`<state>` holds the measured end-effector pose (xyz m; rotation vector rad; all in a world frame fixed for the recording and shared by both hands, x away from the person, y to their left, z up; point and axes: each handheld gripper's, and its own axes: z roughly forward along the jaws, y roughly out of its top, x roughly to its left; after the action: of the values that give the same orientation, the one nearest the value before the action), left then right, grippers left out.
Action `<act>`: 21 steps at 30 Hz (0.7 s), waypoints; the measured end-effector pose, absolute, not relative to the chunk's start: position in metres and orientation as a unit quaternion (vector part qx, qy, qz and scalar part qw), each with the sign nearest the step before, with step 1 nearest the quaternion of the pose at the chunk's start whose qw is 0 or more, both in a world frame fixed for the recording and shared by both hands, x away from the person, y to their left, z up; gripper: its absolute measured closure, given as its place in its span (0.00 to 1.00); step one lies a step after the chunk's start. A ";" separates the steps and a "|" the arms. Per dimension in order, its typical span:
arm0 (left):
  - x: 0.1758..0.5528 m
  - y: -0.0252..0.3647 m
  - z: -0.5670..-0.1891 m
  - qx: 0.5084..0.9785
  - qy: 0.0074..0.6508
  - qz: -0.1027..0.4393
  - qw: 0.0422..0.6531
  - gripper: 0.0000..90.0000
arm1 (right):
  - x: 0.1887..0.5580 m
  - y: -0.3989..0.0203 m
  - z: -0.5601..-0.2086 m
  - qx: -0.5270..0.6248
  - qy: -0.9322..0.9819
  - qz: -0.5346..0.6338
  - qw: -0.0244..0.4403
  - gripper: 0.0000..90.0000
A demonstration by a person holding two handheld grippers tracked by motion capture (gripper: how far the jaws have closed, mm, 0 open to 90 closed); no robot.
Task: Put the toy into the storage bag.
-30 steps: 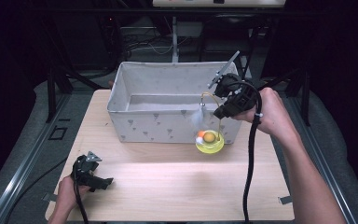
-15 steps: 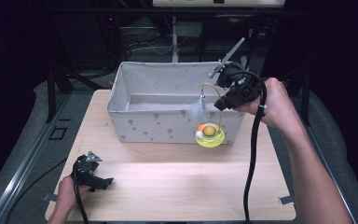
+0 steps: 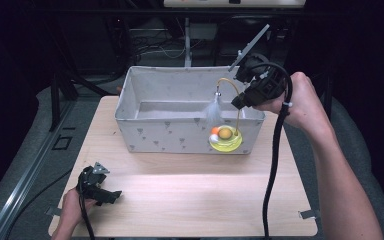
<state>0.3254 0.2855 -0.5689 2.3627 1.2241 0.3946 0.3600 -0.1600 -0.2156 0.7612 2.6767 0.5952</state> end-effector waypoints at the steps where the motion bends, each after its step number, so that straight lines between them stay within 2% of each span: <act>1: 0.326 0.285 -0.569 0.857 0.443 0.142 0.222 0.00 | 0.360 -0.160 -0.214 0.264 0.930 0.208 0.148 0.99; 21: 0.326 0.285 -0.569 0.858 0.442 0.138 0.223 0.00 | 0.378 -0.167 -0.175 0.286 0.919 0.215 0.167 0.99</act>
<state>0.3256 0.2848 -0.5693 2.3680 1.2206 0.3817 0.3777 -0.1675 -0.1747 0.8149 2.6154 0.6110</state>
